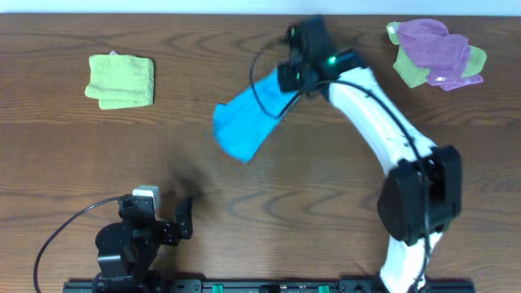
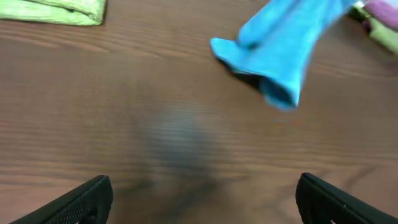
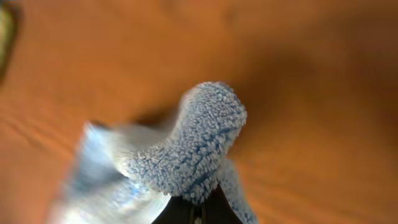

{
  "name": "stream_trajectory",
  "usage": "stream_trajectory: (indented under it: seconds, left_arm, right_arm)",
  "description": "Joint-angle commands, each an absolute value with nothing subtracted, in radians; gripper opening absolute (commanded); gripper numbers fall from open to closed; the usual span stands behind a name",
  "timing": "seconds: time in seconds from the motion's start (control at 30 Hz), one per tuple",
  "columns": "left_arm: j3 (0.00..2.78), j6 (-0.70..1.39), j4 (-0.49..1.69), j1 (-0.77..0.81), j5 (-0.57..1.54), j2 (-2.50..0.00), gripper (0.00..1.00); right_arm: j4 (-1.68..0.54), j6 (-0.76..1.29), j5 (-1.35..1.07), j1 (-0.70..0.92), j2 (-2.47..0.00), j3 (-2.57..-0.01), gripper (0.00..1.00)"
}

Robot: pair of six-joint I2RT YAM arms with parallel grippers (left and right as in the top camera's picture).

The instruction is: Fold the cloth

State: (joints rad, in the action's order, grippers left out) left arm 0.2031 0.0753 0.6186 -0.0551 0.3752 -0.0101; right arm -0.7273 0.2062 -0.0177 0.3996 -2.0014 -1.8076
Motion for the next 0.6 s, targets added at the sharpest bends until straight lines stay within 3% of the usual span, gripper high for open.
stream_trajectory:
  seconds: [0.0, 0.13, 0.17, 0.2, 0.43, 0.57]
  left_arm:
    - [0.213, 0.111, 0.607, -0.050, 0.416, -0.007, 0.95]
    - [0.213, 0.118, 0.581, -0.050, 0.417, -0.009, 0.95]
    - [0.213, 0.117, 0.576, -0.050, 0.416, -0.009, 0.95]
    - [0.213, 0.117, 0.572, -0.050, 0.416, -0.009, 0.95]
    - [0.212, 0.139, 0.554, -0.050, 0.417, -0.009, 0.95]
    - [0.212, 0.139, 0.543, -0.050, 0.416, -0.009, 0.95]
  right_arm:
    - [-0.717, 0.175, 0.147, 0.406, -1.983, -1.857, 0.01]
    - [-0.700, 0.175, 0.153, 0.396, -1.995, -1.857, 0.09]
    - [-0.708, 0.175, 0.153, 0.395, -1.998, -1.857, 0.08]
    - [-0.719, 0.174, 0.149, 0.394, -1.998, -1.857, 0.01]
    - [-0.839, 0.093, 0.089, 0.448, -1.998, -1.857, 0.01]
    - [-0.870, 0.009, -0.093, 0.517, -1.998, -1.857, 0.01]
